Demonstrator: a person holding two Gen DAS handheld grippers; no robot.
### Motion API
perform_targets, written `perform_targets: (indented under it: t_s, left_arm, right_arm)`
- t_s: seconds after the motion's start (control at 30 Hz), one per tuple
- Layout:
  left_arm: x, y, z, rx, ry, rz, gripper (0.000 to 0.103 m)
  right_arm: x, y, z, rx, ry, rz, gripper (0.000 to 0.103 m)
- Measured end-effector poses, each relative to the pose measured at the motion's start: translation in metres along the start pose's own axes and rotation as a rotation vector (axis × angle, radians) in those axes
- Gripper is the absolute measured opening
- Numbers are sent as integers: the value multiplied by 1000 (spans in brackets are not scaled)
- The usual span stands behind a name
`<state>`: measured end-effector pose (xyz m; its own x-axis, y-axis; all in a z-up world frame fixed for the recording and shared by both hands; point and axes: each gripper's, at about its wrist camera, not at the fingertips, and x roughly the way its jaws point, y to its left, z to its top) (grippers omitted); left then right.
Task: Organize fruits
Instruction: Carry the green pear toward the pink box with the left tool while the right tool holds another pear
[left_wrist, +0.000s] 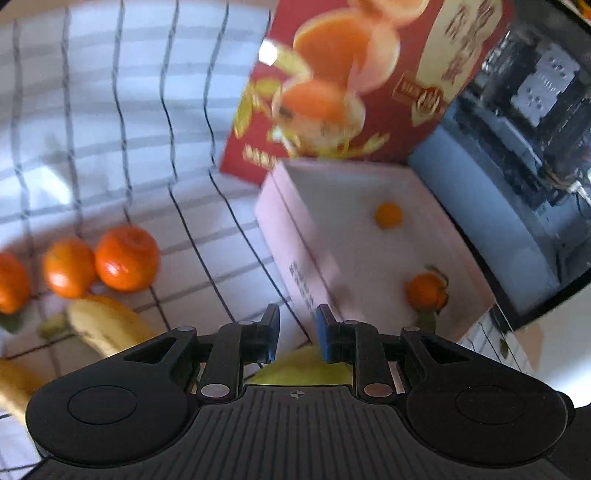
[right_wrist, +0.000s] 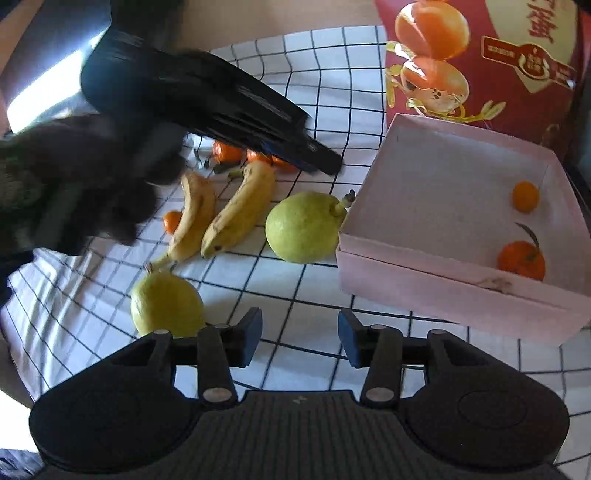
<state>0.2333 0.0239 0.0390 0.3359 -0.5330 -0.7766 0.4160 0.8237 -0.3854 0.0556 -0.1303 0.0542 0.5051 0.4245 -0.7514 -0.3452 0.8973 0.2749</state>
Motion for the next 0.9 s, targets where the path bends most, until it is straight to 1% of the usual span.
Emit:
perform_targets:
  t_s: [0.03,0.13,0.17,0.23,0.27,0.3,0.37,0.47,0.57,0.63,0.73,0.83,0.9]
  left_arm:
    - [4,3,0,-7,22,-13,26]
    - [0,5,-10,-36,44,-95,25]
    - [-3,4,-14,-30,43,-103,25]
    - [-7,0,-23,2,68,-83,26]
    - [-11,1,-27,1,62,-80,28]
    - [-16,5,-31,-21,58,-88,27]
    - [-27,12,-37,-64,37,-70,28]
    - [-46,24,-45,-119,-10,-36,25]
    - [-75,27,-54,-140,-88,21,25]
    - [-97,19,-65,-103,-135,74,26]
    - [-124,-1,-86,22,-161,142,26]
    - [-139,-23,-108,173,-139,199,26]
    - [-140,-42,-121,284,-98,263,26]
  right_arm:
    - [1,-1,0,22,-8,-2,48]
    - [10,-5,6,86,-29,-4,49]
    - [14,-5,8,105,-35,5,49]
    - [23,-5,12,128,-43,17,49]
    - [27,-5,14,138,-46,17,52]
    - [32,-3,15,148,-40,6,58]
    - [40,0,16,137,-37,43,58]
    - [45,16,19,53,-53,20,57]
    - [46,31,22,-42,-79,-13,55]
    - [47,38,25,-91,-90,-24,54]
    - [48,46,31,-161,-107,-16,51]
    - [50,44,39,-205,-105,36,49]
    - [52,36,45,-202,-84,74,49]
